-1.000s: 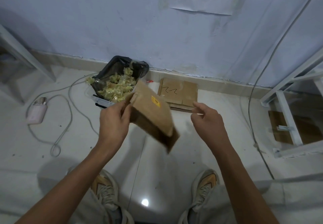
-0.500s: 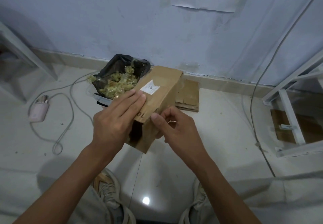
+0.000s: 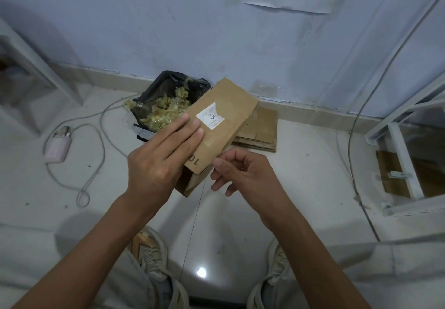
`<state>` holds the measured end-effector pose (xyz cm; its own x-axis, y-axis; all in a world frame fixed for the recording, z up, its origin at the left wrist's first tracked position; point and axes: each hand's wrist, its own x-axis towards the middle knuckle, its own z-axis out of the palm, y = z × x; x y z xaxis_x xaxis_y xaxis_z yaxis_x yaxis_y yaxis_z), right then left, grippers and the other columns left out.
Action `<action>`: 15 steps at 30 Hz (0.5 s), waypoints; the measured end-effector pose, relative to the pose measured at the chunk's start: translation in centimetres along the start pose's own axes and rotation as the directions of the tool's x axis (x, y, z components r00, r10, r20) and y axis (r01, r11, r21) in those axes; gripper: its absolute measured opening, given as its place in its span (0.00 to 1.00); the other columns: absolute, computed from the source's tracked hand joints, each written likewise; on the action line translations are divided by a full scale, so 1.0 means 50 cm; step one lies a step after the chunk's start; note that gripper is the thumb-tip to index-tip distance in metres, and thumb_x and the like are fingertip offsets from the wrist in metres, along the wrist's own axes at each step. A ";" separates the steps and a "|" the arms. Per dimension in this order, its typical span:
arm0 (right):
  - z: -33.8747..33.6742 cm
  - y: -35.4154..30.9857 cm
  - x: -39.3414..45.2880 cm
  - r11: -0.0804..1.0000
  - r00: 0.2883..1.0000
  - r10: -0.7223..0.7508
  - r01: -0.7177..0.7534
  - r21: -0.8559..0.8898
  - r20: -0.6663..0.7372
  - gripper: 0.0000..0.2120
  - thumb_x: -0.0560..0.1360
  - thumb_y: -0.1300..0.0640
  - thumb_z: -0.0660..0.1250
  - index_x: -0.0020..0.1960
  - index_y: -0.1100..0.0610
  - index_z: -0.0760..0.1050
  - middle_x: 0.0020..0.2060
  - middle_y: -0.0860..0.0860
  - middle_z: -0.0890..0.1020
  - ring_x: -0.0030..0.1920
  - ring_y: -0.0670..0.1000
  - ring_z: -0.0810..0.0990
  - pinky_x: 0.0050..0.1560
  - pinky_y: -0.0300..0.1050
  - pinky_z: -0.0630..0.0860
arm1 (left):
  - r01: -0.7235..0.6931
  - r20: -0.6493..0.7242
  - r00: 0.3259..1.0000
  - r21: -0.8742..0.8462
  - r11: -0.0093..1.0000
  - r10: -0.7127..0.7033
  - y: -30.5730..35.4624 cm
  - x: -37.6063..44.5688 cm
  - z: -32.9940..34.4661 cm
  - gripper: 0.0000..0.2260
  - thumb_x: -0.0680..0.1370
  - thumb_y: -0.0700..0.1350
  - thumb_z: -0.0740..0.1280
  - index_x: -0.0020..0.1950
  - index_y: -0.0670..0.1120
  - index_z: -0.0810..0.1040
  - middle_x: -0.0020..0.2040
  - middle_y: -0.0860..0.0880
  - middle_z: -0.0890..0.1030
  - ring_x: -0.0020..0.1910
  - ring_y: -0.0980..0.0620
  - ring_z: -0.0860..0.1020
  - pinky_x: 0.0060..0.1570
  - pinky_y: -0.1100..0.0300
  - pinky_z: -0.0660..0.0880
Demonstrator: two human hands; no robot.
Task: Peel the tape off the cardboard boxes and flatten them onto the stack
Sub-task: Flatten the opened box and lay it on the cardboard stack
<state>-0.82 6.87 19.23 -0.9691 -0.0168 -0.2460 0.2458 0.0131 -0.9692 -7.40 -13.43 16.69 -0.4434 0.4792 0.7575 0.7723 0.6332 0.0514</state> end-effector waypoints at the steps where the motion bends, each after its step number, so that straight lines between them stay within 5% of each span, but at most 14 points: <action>1: 0.001 0.002 0.001 1.000 1.000 -0.009 0.009 0.000 -0.009 0.10 0.81 0.55 0.71 0.53 0.62 0.81 0.41 0.52 0.88 0.40 0.53 0.88 0.38 0.44 0.81 | 0.013 0.000 1.000 -0.007 1.000 -0.013 -0.001 -0.001 0.001 0.14 0.80 0.37 0.74 0.65 0.38 0.82 0.67 0.42 0.81 0.70 0.43 0.77 0.60 0.45 0.81; 9: 0.021 0.031 0.002 0.975 0.966 -0.139 0.096 -0.198 -0.216 0.07 0.78 0.52 0.76 0.46 0.55 0.81 0.39 0.50 0.85 0.34 0.52 0.86 0.33 0.40 0.80 | 0.120 0.020 0.993 -0.089 0.989 -0.118 0.008 -0.013 0.017 0.14 0.81 0.38 0.73 0.66 0.38 0.82 0.67 0.42 0.81 0.70 0.43 0.78 0.64 0.44 0.79; 15: 0.046 0.036 -0.009 0.927 0.913 -0.253 0.135 -0.349 -0.319 0.04 0.79 0.55 0.73 0.45 0.49 0.81 0.35 0.42 0.85 0.31 0.46 0.85 0.41 0.54 0.85 | 0.113 0.022 0.993 -0.089 0.990 -0.112 0.023 -0.014 0.021 0.12 0.84 0.41 0.69 0.66 0.38 0.82 0.67 0.43 0.80 0.69 0.44 0.78 0.64 0.45 0.79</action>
<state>0.11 4.60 17.59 -0.9536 0.3001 0.0229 0.0908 0.3592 -0.9288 -6.69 -12.41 15.52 -0.5369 0.4186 0.7324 0.7543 0.6270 0.1946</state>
